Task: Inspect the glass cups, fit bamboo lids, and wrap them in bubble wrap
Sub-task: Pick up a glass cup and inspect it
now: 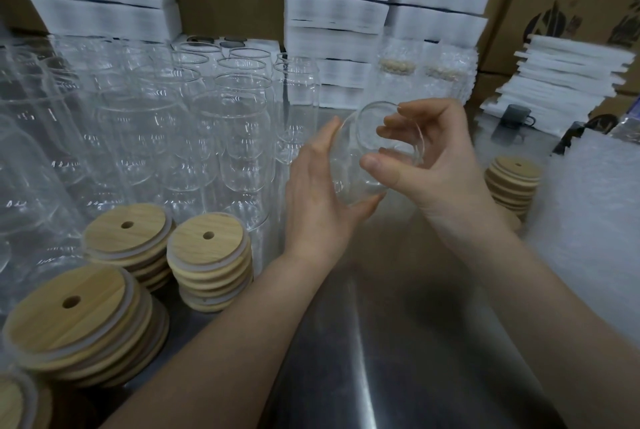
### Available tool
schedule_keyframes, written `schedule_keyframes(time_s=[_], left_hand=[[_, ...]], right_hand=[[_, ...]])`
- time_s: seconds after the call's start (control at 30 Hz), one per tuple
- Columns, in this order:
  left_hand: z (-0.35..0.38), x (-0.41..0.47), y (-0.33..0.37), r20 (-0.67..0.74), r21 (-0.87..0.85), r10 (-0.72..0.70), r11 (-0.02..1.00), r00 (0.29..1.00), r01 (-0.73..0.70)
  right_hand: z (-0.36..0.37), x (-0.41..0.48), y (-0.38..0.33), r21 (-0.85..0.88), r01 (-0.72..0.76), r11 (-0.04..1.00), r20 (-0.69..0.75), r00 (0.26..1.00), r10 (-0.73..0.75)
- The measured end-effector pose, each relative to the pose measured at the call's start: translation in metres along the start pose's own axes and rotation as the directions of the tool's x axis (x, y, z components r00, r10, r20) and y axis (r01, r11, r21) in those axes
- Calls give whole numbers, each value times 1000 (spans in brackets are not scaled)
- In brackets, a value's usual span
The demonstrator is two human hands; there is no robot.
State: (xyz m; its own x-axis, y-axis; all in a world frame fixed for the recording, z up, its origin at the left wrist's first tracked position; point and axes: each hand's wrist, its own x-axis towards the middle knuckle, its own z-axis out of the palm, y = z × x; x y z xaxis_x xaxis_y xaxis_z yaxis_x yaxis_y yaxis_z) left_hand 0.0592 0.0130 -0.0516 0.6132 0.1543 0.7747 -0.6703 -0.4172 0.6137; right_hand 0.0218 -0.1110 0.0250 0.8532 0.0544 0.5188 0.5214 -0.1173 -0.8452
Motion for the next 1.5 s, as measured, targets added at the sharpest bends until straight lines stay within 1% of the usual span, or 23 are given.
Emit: schedule_keyframes(time_s=[0.13, 0.23, 0.3, 0.4, 0.5, 0.57, 0.67, 0.73, 0.83, 0.93, 1.0, 1.07, 1.17, 1.3, 1.33, 1.4, 1.47, 1.5], left_hand=[[-1, -1, 3, 39, 70, 30, 997, 999, -33], [-1, -1, 5, 59, 119, 89, 988, 994, -95], [1, -1, 6, 84, 149, 126, 979, 988, -138], [1, -1, 5, 113, 181, 154, 968, 982, -173], [2, -1, 5, 121, 197, 151, 965, 981, -173], [2, -1, 6, 104, 194, 134, 969, 985, -153], [1, 0, 11, 53, 124, 62, 990, 997, -68], [-1, 1, 16, 40, 55, -25, 998, 999, 23], [-4, -1, 21, 35, -52, -171, 984, 985, 173], [-5, -2, 25, 76, -163, -284, 942, 956, 293], [-4, -1, 26, 93, -262, -329, 902, 940, 342], [-2, 1, 27, 116, -333, -352, 867, 929, 371], [0, 0, 29, 180, -399, -378, 816, 908, 419], [6, -2, 30, 273, -483, -449, 701, 851, 525], [7, -2, 31, 283, -487, -472, 679, 835, 549], [7, 0, 33, 271, -482, -493, 674, 827, 559], [6, 3, 34, 251, -491, -517, 660, 818, 568], [5, 5, 34, 263, -517, -528, 630, 808, 580]], right_hand=[[2, -1, 0, -70, -18, 997, -91, 996, 12], [4, 0, 0, -75, -60, 995, -193, 980, 44], [4, 1, -1, -14, -91, 996, -239, 967, 85], [0, 4, 0, 86, -125, 988, -269, 952, 144], [-6, 7, 3, 120, -149, 982, -280, 944, 177], [-8, 10, 6, 165, -169, 972, -261, 943, 208], [-11, 14, 7, 295, -191, 936, -214, 942, 259], [-11, 14, 9, 323, -171, 931, -167, 958, 234], [-7, 12, 14, 222, -117, 968, -93, 986, 141], [-2, 11, 21, 77, -127, 989, 21, 992, 126], [3, 8, 25, 48, -115, 992, 94, 989, 110], [6, 5, 31, 69, -89, 994, 122, 989, 80], [10, 1, 37, 135, -73, 988, 102, 993, 59], [13, -1, 45, 167, -149, 975, -5, 988, 152], [15, -2, 47, 158, -169, 973, -19, 984, 175], [21, -3, 48, 111, -182, 977, -60, 980, 190], [27, -4, 48, 70, -142, 987, -110, 983, 149], [29, -4, 47, 41, -123, 992, -124, 984, 127]])
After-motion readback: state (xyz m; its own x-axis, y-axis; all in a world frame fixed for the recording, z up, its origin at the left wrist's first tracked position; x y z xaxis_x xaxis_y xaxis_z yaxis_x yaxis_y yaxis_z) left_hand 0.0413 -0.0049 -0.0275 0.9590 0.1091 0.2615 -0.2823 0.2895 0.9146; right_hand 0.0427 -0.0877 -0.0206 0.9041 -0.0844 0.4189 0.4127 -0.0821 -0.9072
